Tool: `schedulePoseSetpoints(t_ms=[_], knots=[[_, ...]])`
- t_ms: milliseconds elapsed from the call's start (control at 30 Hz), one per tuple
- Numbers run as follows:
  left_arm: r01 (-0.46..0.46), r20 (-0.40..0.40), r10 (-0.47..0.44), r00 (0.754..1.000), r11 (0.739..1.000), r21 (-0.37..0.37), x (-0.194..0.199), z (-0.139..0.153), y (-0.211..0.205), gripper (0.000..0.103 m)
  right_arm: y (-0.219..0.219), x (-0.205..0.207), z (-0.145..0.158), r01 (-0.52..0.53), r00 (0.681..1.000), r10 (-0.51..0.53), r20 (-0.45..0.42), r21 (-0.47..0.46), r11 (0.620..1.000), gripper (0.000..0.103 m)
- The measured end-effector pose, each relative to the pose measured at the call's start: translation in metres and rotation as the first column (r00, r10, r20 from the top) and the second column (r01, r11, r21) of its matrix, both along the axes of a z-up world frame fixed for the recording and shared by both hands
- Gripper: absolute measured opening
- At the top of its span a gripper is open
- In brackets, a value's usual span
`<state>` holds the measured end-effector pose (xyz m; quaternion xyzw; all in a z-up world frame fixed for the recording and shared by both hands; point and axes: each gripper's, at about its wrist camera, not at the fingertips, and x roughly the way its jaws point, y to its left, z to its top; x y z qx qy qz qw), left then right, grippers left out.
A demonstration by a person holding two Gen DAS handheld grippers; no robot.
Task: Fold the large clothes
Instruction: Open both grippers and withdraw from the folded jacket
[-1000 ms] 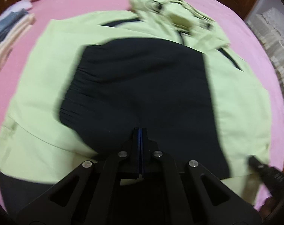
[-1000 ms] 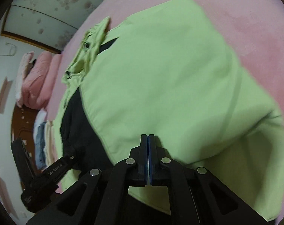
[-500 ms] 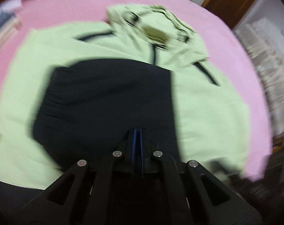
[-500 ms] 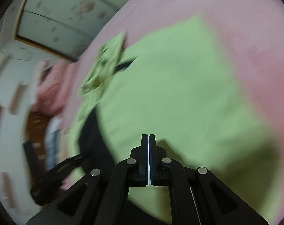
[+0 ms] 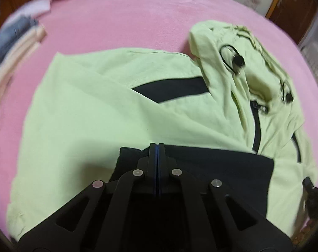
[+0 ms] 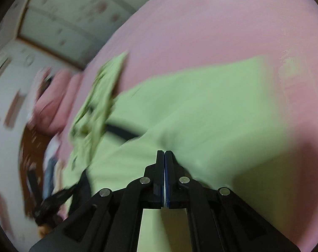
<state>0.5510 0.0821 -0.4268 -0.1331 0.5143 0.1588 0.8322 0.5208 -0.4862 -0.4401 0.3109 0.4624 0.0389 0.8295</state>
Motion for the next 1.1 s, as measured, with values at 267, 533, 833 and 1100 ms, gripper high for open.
schedulePoseSetpoints(t_ms=[267,533,833,1100], knots=[[0.041,0.016,-0.042,0.999,0.995,0.090,-0.015,0.016,-0.034,0.001,-0.041,-0.031,0.050,0.288,0.957,-0.280,0.073,-0.136,0.948,0.001],[0.158,-0.033,-0.156,0.987,0.983,0.088,-0.052,0.021,-0.056,0.001,0.019,-0.049,0.016,-0.023,0.996,0.027,-0.090,0.045,0.999,0.011],[0.016,-0.014,-0.016,1.000,1.000,0.003,-0.064,0.013,0.004,0.001,-0.040,-0.078,0.021,0.287,0.925,-0.351,-0.148,-0.336,0.897,0.000],[0.137,-0.152,-0.135,0.979,0.991,0.000,-0.077,0.036,-0.021,0.045,-0.011,-0.084,0.060,0.269,0.925,-0.351,-0.148,-0.399,0.877,0.043]])
